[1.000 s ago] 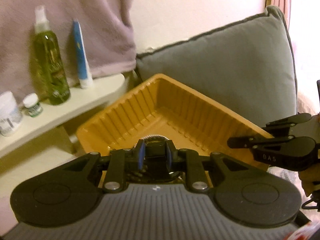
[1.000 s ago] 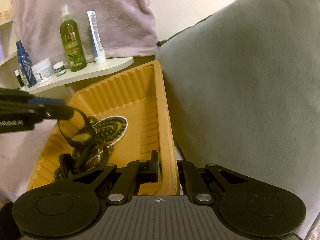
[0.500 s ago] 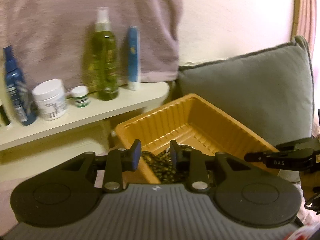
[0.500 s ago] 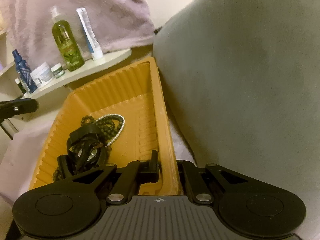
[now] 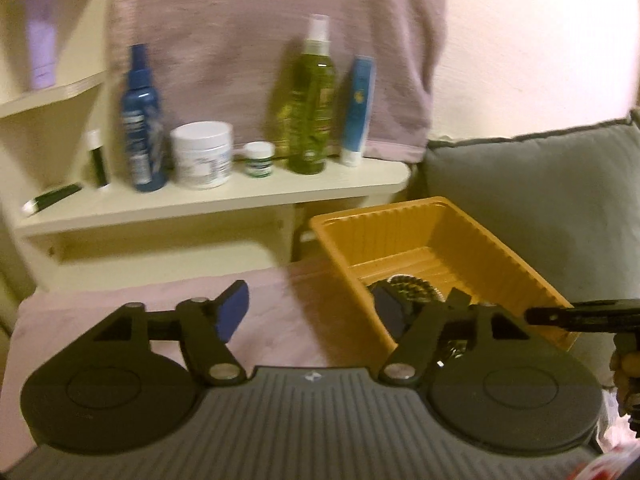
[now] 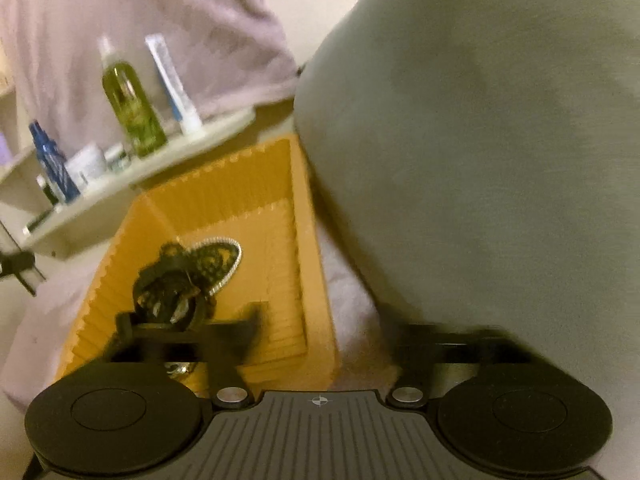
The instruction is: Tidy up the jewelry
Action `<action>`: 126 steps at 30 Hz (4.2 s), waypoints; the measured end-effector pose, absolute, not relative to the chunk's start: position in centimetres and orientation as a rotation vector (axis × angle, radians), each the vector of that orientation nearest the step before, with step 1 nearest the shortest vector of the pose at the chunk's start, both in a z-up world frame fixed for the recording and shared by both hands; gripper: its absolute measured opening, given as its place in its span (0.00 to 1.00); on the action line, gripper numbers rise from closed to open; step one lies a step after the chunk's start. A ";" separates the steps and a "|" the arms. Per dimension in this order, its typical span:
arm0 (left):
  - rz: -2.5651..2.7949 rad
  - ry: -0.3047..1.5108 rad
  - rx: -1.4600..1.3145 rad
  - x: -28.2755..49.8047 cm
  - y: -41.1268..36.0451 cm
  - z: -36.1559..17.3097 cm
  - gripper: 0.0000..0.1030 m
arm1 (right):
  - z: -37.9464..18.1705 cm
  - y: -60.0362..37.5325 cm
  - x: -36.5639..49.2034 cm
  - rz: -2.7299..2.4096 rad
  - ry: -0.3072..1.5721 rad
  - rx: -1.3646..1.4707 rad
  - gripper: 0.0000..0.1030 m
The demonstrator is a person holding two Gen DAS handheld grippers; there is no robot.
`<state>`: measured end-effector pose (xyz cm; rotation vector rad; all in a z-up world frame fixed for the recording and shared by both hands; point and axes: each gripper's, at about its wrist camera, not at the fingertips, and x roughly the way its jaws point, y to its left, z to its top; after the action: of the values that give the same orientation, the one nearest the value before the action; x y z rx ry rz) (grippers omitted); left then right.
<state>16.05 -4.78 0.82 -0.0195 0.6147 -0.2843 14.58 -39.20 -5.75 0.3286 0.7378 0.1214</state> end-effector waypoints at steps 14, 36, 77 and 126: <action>-0.061 0.694 -0.058 9.4 -2.8 -0.4 0.97 | 1.2 -35.3 9.1 0.082 0.730 0.297 0.83; 0.048 0.776 -0.067 1.8 -1.9 3.7 0.99 | 3.4 -23.7 5.2 0.304 0.875 0.116 0.83; 0.019 0.744 -0.045 -1.0 -3.3 5.5 1.00 | 5.2 -23.7 2.7 0.307 0.845 0.115 0.83; 0.017 0.744 -0.041 -1.0 -3.6 5.3 1.00 | 5.1 -23.9 2.7 0.306 0.845 0.118 0.83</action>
<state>-1.00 -3.61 5.32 -0.0413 0.7443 0.0175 2.69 -23.86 5.15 0.1182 0.8451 0.3064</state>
